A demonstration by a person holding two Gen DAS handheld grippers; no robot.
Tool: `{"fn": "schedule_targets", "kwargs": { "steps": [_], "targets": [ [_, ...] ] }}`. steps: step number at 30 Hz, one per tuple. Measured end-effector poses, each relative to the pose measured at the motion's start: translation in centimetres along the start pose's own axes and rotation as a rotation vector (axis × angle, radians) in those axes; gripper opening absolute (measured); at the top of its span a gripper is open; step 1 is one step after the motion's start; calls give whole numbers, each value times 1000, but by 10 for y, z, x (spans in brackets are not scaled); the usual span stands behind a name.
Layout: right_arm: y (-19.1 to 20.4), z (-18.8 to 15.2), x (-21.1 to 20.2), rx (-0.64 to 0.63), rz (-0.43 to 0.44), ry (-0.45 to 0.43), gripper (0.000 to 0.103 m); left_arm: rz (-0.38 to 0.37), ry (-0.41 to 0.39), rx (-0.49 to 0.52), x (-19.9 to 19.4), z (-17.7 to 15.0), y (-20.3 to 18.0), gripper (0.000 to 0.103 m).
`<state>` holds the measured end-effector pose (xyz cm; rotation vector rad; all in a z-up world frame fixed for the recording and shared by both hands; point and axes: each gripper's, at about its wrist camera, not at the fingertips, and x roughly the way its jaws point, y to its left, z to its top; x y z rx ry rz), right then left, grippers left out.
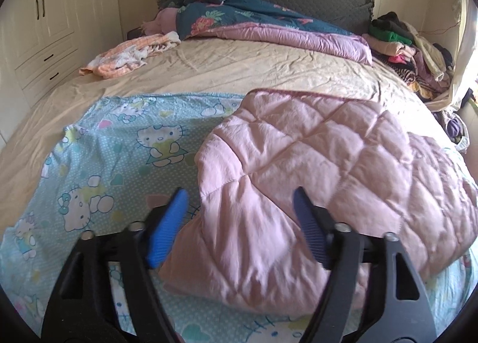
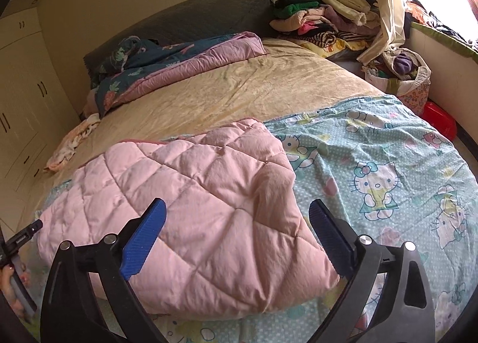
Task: Fold large clothes
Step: 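Lower the jacket edge onto the sheet and open both tools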
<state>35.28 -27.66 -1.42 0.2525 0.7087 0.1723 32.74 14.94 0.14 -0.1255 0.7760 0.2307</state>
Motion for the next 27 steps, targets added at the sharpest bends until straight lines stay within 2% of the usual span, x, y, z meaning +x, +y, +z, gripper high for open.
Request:
{"fn": "schedule_targets", "kwargs": {
  "steps": [4, 5, 20, 27],
  "targets": [
    [6, 0, -26, -13, 24, -28, 97, -39, -14, -48, -20, 0, 6, 92],
    [7, 0, -33, -16, 28, -38, 98, -37, -22, -54, -27, 0, 6, 93],
    [17, -14, -108, -11, 66, -116, 99, -60, -123, -55, -109, -10, 2, 93],
    [19, -26, -129, 3, 86, -121, 99, -56, -133, -44, -127, -23, 2, 93]
  ]
}}
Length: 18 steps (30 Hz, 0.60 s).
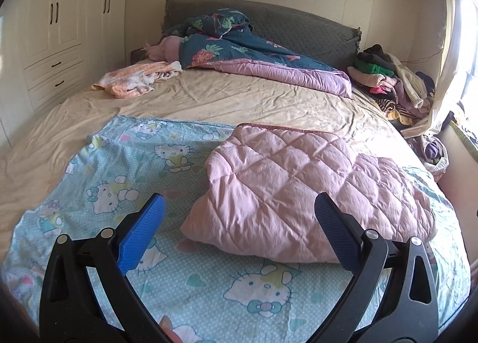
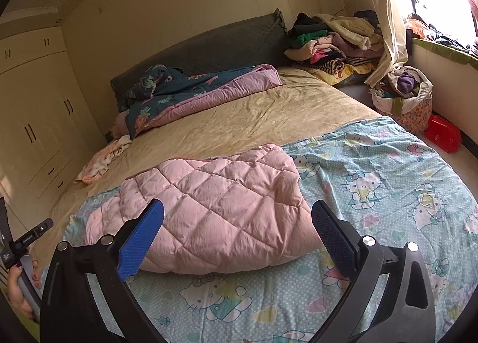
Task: Fold large clothes
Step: 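Lower the jacket edge onto the sheet and open both tools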
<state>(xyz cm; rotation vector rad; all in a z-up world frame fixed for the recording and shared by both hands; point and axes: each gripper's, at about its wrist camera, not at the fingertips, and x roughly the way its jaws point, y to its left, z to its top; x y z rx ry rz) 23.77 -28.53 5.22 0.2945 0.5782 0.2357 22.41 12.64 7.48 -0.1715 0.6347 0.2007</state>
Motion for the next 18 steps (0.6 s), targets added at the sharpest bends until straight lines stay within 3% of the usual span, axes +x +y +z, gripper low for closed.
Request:
{"fn": "schedule_targets", "kwargs": {
  "steps": [8, 18],
  "targets": [
    [2, -18, -10, 14, -1, 11, 99, -6, 28, -18, -4, -20, 4, 93],
    [-2, -42, 9, 69, -25, 68, 99, 16, 101, 1, 15, -50, 1, 93]
  ]
}}
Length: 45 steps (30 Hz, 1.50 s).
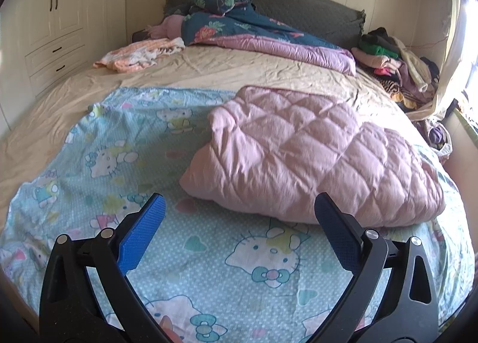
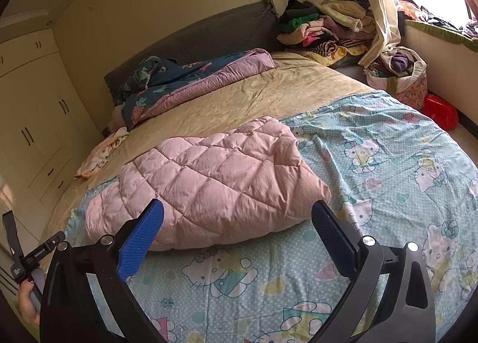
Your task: Fold large clothes
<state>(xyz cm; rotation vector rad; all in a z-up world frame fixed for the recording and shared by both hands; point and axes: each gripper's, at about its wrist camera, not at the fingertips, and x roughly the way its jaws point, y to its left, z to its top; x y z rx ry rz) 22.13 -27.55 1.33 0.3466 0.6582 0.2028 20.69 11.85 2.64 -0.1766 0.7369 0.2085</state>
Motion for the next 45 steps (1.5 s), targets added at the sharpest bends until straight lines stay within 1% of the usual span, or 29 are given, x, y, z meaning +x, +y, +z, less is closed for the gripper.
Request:
{"fn": "schedule_targets", "kwargs": {
  "steps": [6, 8, 13, 16, 19, 21, 23, 25, 27, 30, 35, 37, 41, 45],
  "targets": [
    [-6, -10, 17, 45, -37, 29, 99, 4, 45, -16, 19, -8, 0, 93],
    [-9, -13, 25, 69, -53, 42, 99, -17, 72, -40, 29, -10, 2, 93],
    [-20, -18, 45, 134, -86, 68, 99, -97, 168, -165, 61, -12, 12, 93],
    [-26, -20, 57, 171, -92, 81, 99, -141, 198, -241, 75, -11, 18, 93],
    [-34, -21, 72, 218, -97, 99, 99, -183, 223, -358, 92, -8, 30, 93],
    [-39, -21, 81, 255, -97, 113, 99, -178, 230, -410, 101, -6, 35, 93],
    [-46, -22, 95, 301, -86, 140, 99, -156, 221, -420, 109, -4, 37, 93],
    [-51, -23, 107, 345, -85, 165, 99, -151, 226, -423, 117, -4, 36, 93],
    [-56, -23, 120, 385, -89, 181, 99, -175, 244, -462, 126, -6, 38, 93],
    [-60, -23, 134, 408, -93, 196, 99, -205, 256, -516, 139, -9, 41, 95],
    [-61, -23, 156, 439, -65, 203, 99, -252, 264, -586, 154, -16, 44, 95],
    [-62, -21, 161, 448, -57, 198, 99, -265, 264, -601, 159, -15, 42, 95],
    [-69, -20, 174, 478, -39, 201, 99, -268, 256, -612, 166, -11, 38, 95],
    [-79, -24, 190, 530, 13, 212, 99, -267, 242, -624, 172, -9, 36, 95]
  ]
}}
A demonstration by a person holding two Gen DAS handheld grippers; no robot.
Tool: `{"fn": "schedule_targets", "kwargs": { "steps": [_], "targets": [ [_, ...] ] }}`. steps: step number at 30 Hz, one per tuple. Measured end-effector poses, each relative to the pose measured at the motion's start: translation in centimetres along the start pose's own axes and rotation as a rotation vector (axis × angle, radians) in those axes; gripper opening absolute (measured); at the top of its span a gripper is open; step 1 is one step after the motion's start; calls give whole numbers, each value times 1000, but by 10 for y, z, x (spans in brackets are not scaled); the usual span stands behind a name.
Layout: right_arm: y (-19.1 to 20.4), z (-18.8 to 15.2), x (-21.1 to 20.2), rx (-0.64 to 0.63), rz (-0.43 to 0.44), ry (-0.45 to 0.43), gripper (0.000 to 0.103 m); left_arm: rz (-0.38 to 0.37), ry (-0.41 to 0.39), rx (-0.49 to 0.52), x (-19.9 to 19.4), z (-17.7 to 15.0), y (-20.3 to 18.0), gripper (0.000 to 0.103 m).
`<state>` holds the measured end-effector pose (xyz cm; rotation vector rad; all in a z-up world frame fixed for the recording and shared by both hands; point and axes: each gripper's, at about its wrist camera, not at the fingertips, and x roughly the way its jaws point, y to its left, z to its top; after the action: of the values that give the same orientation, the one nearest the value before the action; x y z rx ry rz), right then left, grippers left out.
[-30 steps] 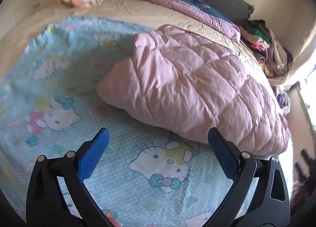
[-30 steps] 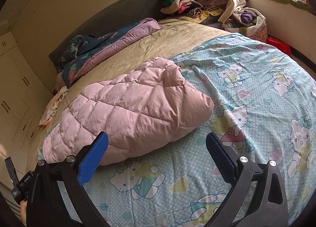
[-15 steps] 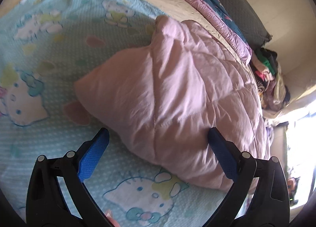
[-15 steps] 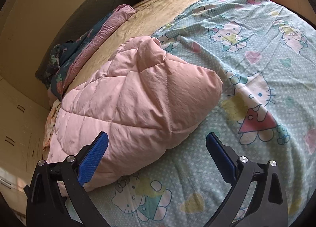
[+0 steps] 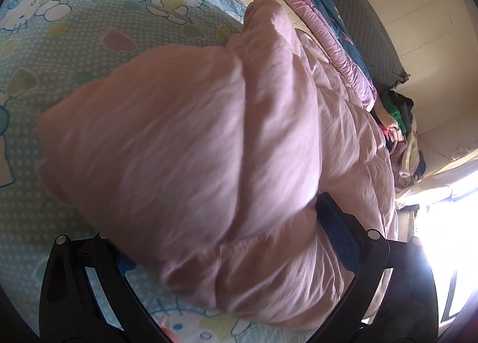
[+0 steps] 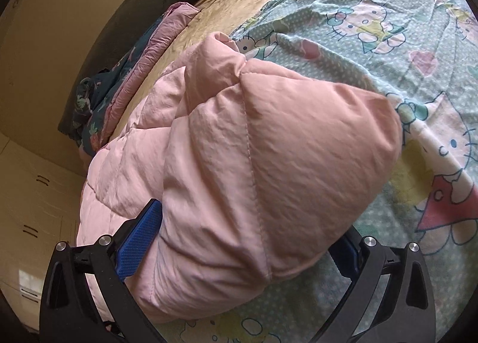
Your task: Fold large clothes
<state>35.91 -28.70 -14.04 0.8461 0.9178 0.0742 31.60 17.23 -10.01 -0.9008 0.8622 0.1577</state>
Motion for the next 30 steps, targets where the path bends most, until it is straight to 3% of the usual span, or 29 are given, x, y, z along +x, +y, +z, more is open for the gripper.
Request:
{"fn": "schedule_targets", "kwargs": {
  "steps": [11, 13, 16, 19, 22, 30],
  "targets": [
    [6, 8, 11, -46, 19, 6, 98, 14, -24, 50, 10, 6, -10, 92],
    [10, 8, 11, -79, 27, 9, 93, 14, -30, 69, 12, 9, -18, 84],
    [21, 7, 8, -140, 29, 3, 79, 21, -47, 115, 8, 9, -26, 72],
    [34, 5, 1, -211, 22, -15, 63, 35, -69, 162, 2, 8, -36, 51],
    [46, 4, -5, -278, 17, -20, 50, 46, -95, 213, -5, 7, -49, 40],
    [69, -5, -34, -411, 10, -55, 37, 49, -136, 305, -33, -1, -65, 31]
  ]
}}
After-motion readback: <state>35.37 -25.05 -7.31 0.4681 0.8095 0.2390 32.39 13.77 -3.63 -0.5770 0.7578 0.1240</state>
